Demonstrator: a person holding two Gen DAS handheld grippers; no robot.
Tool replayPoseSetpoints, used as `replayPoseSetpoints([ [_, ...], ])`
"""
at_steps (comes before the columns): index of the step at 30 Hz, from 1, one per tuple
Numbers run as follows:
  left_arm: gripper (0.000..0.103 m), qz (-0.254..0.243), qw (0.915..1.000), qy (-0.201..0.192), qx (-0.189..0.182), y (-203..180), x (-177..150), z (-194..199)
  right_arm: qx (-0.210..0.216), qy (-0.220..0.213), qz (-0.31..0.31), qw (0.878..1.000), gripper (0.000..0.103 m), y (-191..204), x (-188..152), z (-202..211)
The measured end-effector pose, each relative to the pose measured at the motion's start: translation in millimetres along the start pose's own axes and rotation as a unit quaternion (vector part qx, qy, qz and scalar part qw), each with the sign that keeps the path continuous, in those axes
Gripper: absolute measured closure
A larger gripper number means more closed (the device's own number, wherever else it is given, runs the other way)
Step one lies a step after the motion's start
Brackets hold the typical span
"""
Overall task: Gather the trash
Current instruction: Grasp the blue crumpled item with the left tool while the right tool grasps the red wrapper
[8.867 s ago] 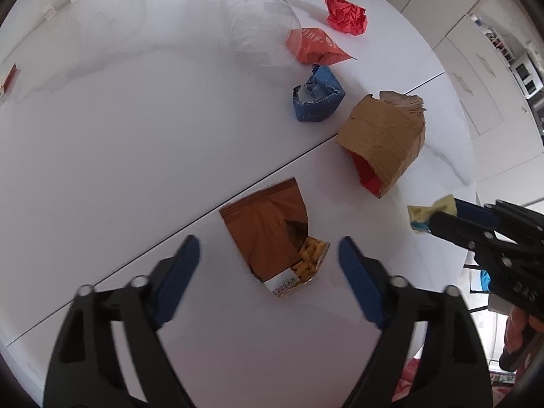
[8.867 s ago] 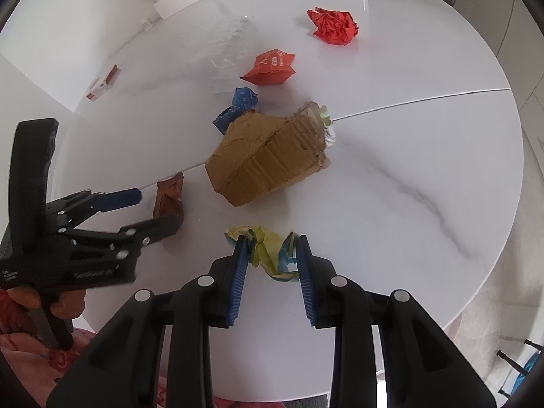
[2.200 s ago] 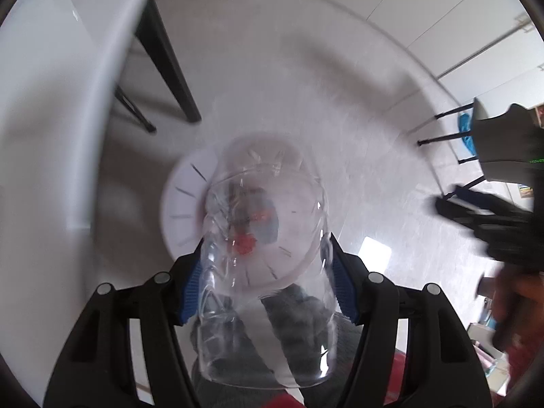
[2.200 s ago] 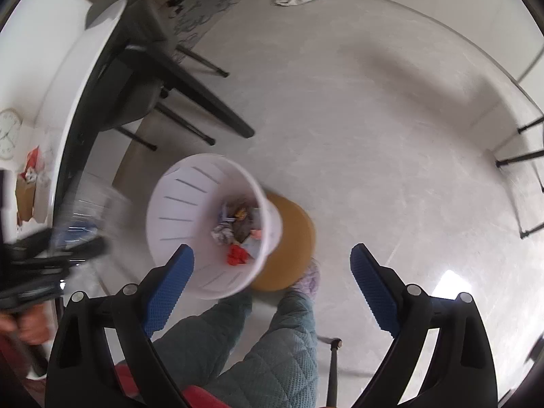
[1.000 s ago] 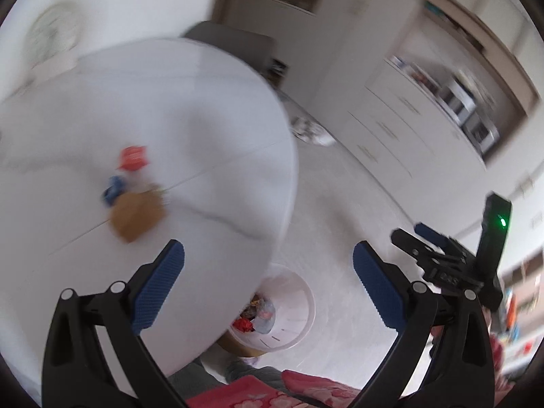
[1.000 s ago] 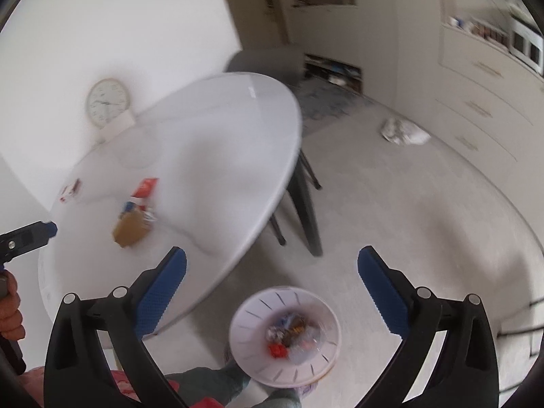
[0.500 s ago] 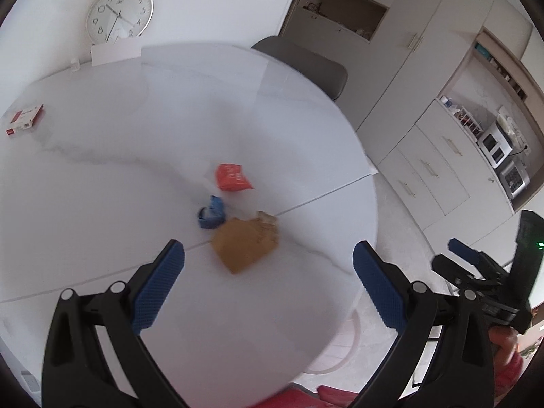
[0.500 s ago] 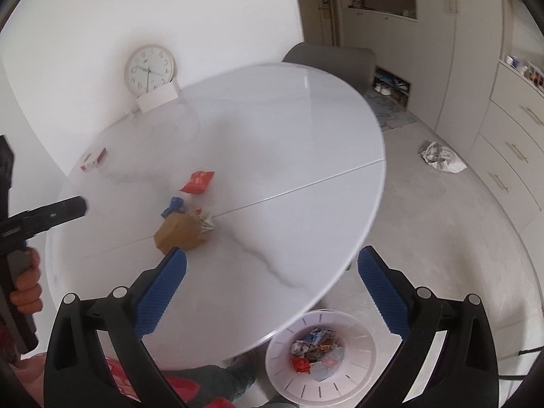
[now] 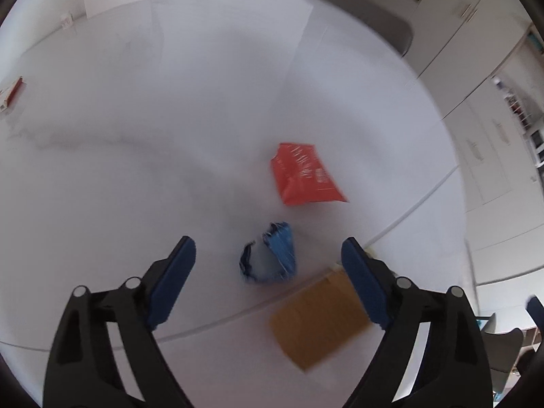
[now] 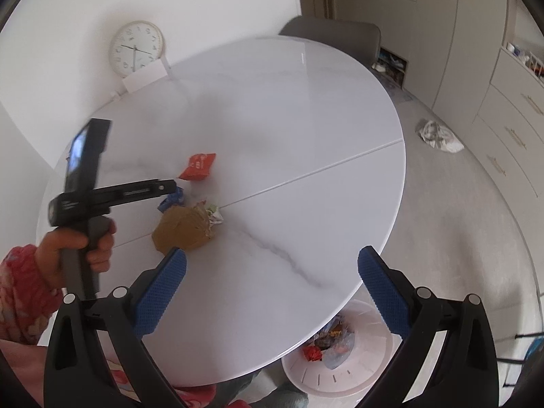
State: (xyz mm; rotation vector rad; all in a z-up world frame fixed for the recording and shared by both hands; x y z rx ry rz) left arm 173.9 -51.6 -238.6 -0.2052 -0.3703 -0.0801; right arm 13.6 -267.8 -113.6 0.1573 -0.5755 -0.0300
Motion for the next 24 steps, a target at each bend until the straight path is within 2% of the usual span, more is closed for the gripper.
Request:
replayPoseSetpoints([
  [2, 0.038, -0.003, 0.9998, 0.018, 0.002, -2, 1, -15, -0.003, 0.007, -0.006, 1.0, 0.003, -3, 1, -5],
  [4, 0.043, -0.003, 0.9993, 0.036, 0.003, -4, -1, -26, -0.005, 0.013, -0.009, 1.0, 0.003, -4, 3, -10],
  [9, 0.07, -0.024, 0.999, 0.035, 0.009, -9, -6, -27, 0.006, 0.025, -0.005, 1.0, 0.003, -2, 17, -26],
  [12, 0.075, -0.018, 0.9992, 0.033, 0.013, -6, -3, -23, 0.019, 0.027, 0.012, 0.999, 0.003, 10, 34, -39],
  [17, 0.076, 0.015, 0.9995, 0.022, 0.019, 13, -2, -3, 0.031, 0.03, 0.057, 0.997, 0.003, 54, 70, -78],
  [22, 0.076, 0.033, 0.9985, 0.004, 0.044, 37, -6, 22, 0.065, 0.063, 0.059, 0.994, 0.003, 106, 94, -144],
  [24, 0.076, 0.041, 0.998, -0.001, 0.048, 45, -8, 31, 0.063, 0.081, 0.058, 0.993, 0.007, 117, 99, -171],
])
Point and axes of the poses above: each gripper's, at about its wrist camera, not at the fingertips, and z roughly against the way its jaws point, y to its left, x to its top, the point moved 5 cm from there along -z, roughly the way its jaws point, and after that the axes turned 2 degrees about x, right-handed, at the moved point
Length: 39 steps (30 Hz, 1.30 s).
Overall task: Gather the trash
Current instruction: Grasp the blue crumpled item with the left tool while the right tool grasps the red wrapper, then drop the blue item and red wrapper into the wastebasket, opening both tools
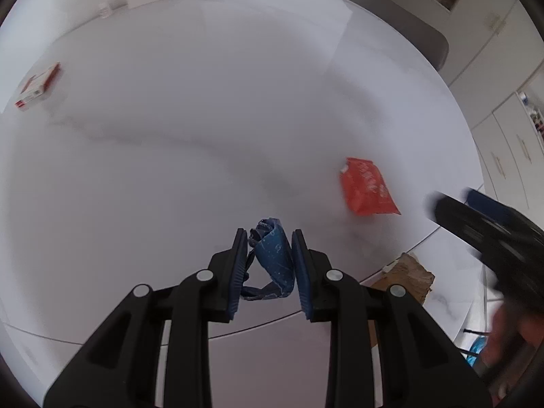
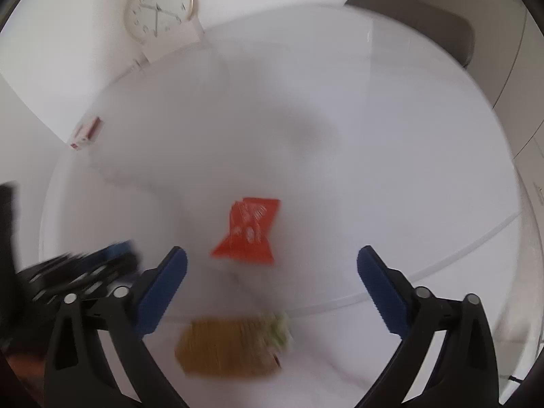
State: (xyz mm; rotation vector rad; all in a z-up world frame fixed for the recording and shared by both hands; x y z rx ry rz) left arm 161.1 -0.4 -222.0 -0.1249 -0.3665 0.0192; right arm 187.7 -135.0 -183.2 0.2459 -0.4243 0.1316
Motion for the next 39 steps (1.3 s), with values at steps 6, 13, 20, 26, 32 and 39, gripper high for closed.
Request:
replayPoseSetpoints([
  [6, 0.076, 0.006, 1.0, -0.004, 0.004, 7, -5, 9, -0.015, 0.056, -0.005, 0.998, 0.028, 12, 8, -60],
  [13, 0.076, 0.007, 0.9999, 0.006, -0.005, 9, 10, 15, -0.036, 0.063, 0.015, 0.997, 0.061, 18, 10, -70],
  [20, 0.076, -0.004, 0.9999, -0.004, -0.012, -1, 11, 25, -0.02, 0.029, 0.004, 0.999, 0.063, 11, 11, -40],
  [26, 0.076, -0.04, 0.9984, -0.019, -0.034, -33, 1, 51, 0.0, -0.035, -0.013, 0.999, 0.063, -19, -26, 53],
  [32, 0.075, -0.106, 0.9909, -0.015, -0.082, -96, -30, 69, -0.03, -0.054, -0.04, 0.997, 0.063, -71, -113, 133],
  [39, 0.075, -0.183, 0.9757, 0.016, -0.12, -174, -83, 73, -0.065, 0.002, -0.151, 0.986, 0.063, -152, -247, 139],
])
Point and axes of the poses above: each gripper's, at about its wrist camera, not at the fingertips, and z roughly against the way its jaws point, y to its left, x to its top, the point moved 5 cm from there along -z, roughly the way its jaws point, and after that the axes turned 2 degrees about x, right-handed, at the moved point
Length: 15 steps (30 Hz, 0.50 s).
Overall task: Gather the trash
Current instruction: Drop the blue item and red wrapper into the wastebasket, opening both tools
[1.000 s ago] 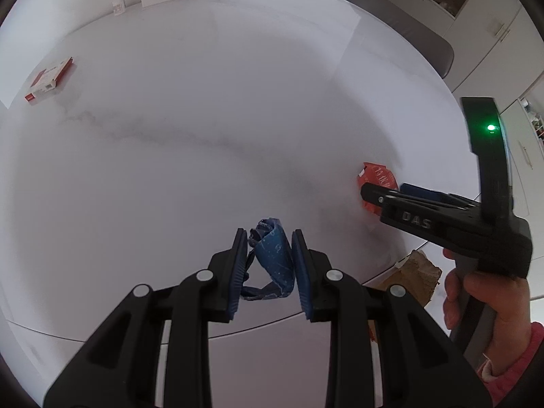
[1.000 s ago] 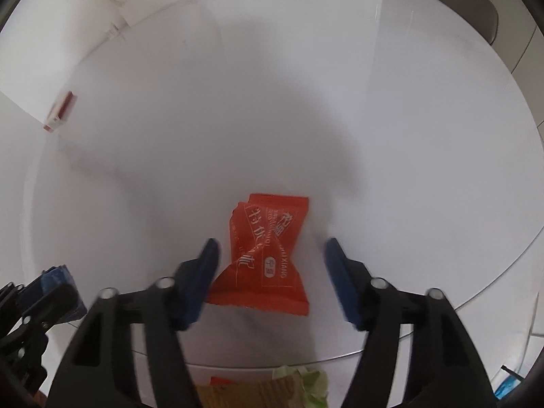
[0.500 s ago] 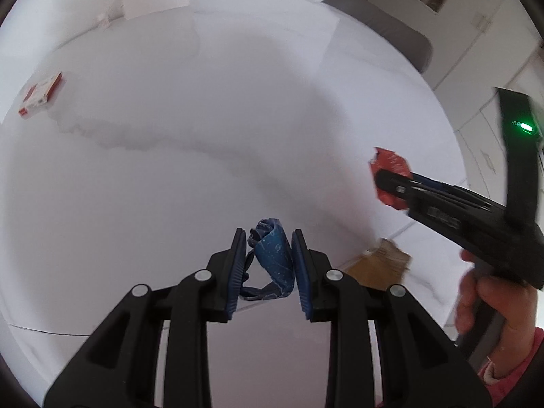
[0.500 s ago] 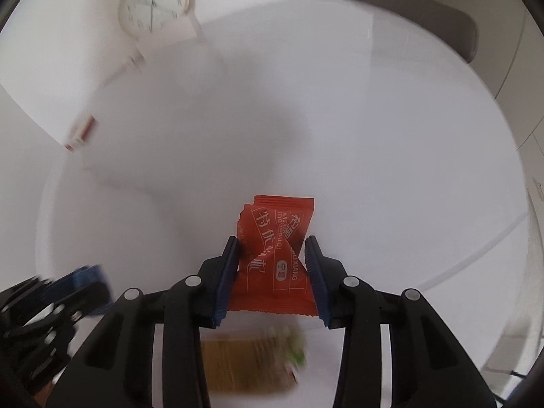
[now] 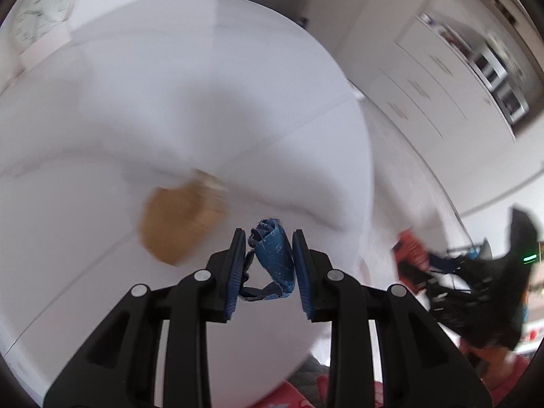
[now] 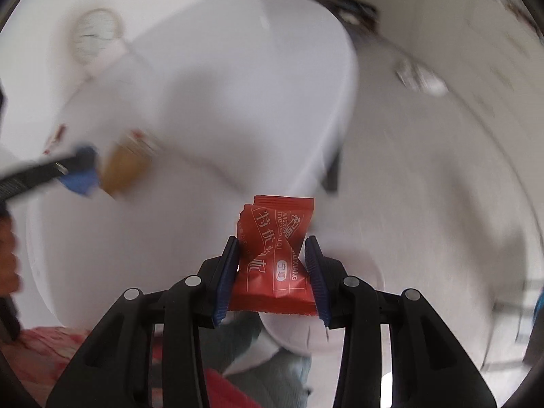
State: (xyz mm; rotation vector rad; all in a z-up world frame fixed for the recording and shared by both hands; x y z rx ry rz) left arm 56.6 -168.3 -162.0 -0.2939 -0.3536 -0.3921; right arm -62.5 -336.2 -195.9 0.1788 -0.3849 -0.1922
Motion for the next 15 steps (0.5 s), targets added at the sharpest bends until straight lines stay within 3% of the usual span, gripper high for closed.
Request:
replayPoseSetpoints([
  [4, 0.075, -0.037, 0.9992, 0.015, -0.004, -43, -14, -6, 0.002, 0.06, -0.07, 0.996, 0.063, -57, -53, -47],
  [12, 0.075, -0.073, 0.9964, 0.042, 0.012, -88, -33, -18, 0.005, 0.117, -0.074, 0.99, 0.061, -77, -86, -110],
  [13, 0.075, -0.075, 0.9961, 0.043, 0.012, -91, -35, -18, 0.009, 0.12, -0.073, 0.99, 0.058, -81, -88, -111],
  [15, 0.074, -0.079, 0.9957, 0.047, 0.013, -99, -36, -22, 0.011, 0.124, -0.071, 0.99, 0.041, -85, -90, -111],
])
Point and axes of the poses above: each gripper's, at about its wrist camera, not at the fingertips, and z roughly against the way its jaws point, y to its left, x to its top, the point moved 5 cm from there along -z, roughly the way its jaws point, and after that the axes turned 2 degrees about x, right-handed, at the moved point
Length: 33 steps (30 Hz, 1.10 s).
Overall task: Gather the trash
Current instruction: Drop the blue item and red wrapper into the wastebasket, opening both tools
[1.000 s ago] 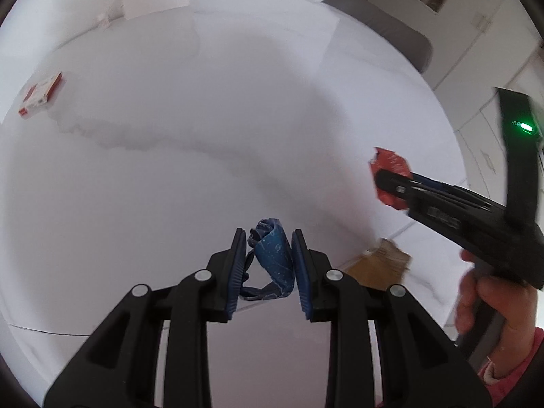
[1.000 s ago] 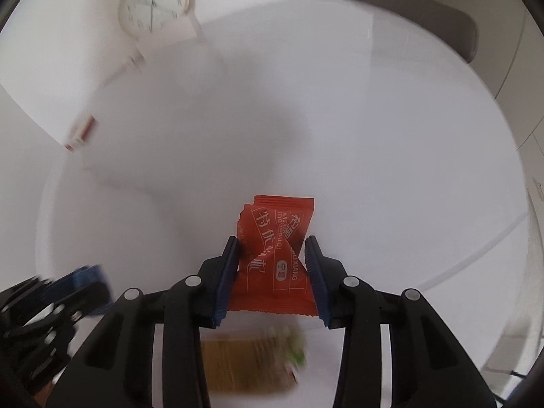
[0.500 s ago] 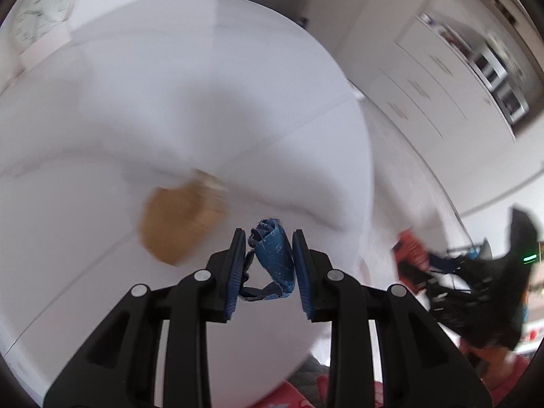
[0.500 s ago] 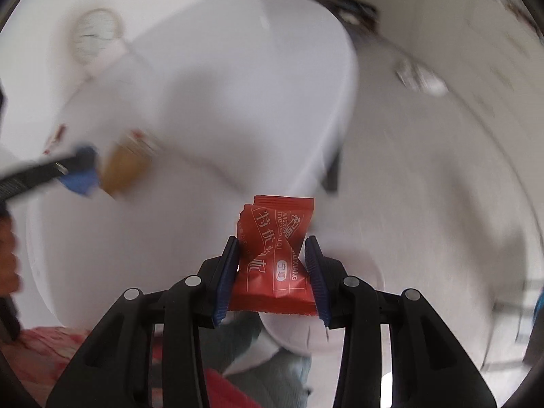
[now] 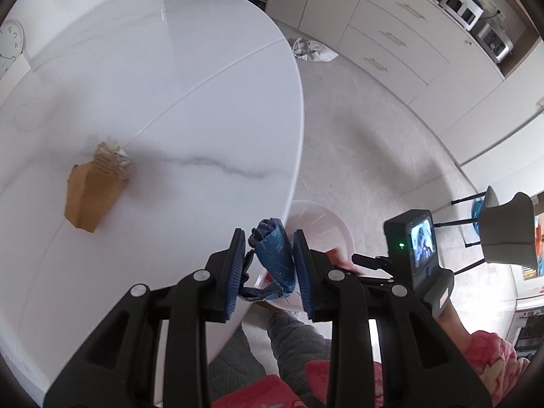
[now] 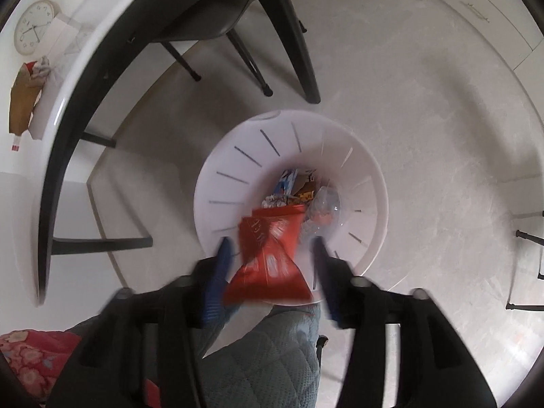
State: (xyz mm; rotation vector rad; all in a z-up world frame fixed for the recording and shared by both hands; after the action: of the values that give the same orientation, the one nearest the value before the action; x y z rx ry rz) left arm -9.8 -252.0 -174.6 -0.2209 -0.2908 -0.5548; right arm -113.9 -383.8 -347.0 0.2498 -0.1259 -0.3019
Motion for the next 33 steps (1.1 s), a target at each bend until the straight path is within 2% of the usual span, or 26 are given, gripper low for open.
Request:
replayPoseSetpoints([
  [2, 0.073, -0.002, 1.0, 0.002, 0.001, -8, -1, -1, -0.013, -0.008, 0.002, 1.0, 0.023, -4, -4, 6],
  [4, 0.071, -0.002, 1.0, 0.003, 0.0, -16, -1, -4, -0.024, -0.015, 0.003, 1.0, 0.014, -6, -6, 13],
  [10, 0.069, -0.003, 0.9999, 0.014, -0.007, -34, -7, -15, -0.017, -0.034, -0.019, 0.999, 0.012, -20, -4, 40],
  [13, 0.065, -0.007, 0.9997, 0.021, -0.011, -47, -13, -25, -0.016, -0.053, -0.028, 0.998, 0.01, -26, -5, 60],
  [21, 0.041, -0.014, 0.9985, 0.04, -0.035, -70, -23, -39, -0.018, -0.095, -0.035, 0.995, 0.009, -42, -10, 106],
  [27, 0.022, -0.023, 0.9986, 0.027, -0.038, -81, -25, -36, -0.016, -0.118, -0.042, 0.992, 0.007, -50, -9, 126],
  [33, 0.021, -0.029, 0.9992, 0.012, -0.025, -82, -22, -29, -0.014, -0.124, -0.041, 0.991, 0.007, -48, -6, 135],
])
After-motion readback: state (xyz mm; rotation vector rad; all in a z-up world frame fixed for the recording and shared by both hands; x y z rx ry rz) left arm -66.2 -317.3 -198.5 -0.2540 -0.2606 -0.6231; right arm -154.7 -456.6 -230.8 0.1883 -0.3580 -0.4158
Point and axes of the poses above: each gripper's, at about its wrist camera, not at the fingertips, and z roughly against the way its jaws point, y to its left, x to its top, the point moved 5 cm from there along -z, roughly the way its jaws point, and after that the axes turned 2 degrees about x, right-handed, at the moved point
